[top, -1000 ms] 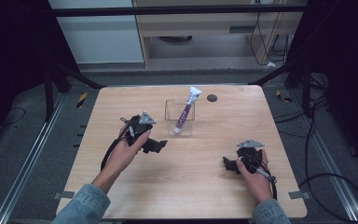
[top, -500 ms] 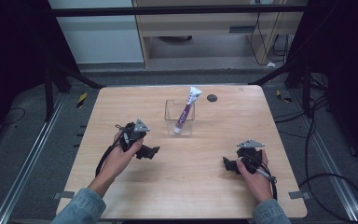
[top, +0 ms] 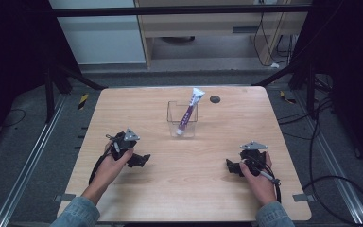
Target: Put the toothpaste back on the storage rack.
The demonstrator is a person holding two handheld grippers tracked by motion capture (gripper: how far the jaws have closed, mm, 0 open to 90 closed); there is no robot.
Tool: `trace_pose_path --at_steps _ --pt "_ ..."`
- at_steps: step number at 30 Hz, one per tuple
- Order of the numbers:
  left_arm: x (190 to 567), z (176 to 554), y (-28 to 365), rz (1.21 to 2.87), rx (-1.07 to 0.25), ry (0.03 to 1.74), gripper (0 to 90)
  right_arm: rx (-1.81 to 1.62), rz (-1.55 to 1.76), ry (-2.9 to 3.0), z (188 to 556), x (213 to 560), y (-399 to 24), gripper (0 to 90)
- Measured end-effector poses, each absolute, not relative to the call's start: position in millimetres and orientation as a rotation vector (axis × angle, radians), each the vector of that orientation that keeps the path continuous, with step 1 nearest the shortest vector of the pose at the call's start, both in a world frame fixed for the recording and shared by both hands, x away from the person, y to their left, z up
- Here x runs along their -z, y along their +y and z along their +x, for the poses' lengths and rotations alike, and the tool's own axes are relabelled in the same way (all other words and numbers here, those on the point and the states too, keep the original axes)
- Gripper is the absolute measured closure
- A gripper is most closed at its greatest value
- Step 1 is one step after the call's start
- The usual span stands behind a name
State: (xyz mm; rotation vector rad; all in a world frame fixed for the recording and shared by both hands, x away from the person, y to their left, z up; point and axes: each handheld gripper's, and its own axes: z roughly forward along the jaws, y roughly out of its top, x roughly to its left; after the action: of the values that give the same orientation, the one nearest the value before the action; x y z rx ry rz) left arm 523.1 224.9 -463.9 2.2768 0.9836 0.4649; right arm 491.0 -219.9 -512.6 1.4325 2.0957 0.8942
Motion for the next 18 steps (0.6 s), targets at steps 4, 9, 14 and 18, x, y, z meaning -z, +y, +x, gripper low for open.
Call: trace_pose_path --at_steps 4,9,14,18 --pt "468 523 235 2.296 -0.467 1.011 4.3 -0.894 1.432 2.096 491 513 -220 0.4" --pt "469 523 247 2.279 -0.489 1.037 4.2 -0.894 1.432 2.096 491 513 -220 0.4" --pt "473 522 260 2.264 -0.495 1.076 4.2 -0.894 1.432 2.096 491 513 -220 0.4" --pt "475 522 268 2.250 -0.498 1.098 4.1 -0.894 1.432 2.096 491 513 -220 0.4"
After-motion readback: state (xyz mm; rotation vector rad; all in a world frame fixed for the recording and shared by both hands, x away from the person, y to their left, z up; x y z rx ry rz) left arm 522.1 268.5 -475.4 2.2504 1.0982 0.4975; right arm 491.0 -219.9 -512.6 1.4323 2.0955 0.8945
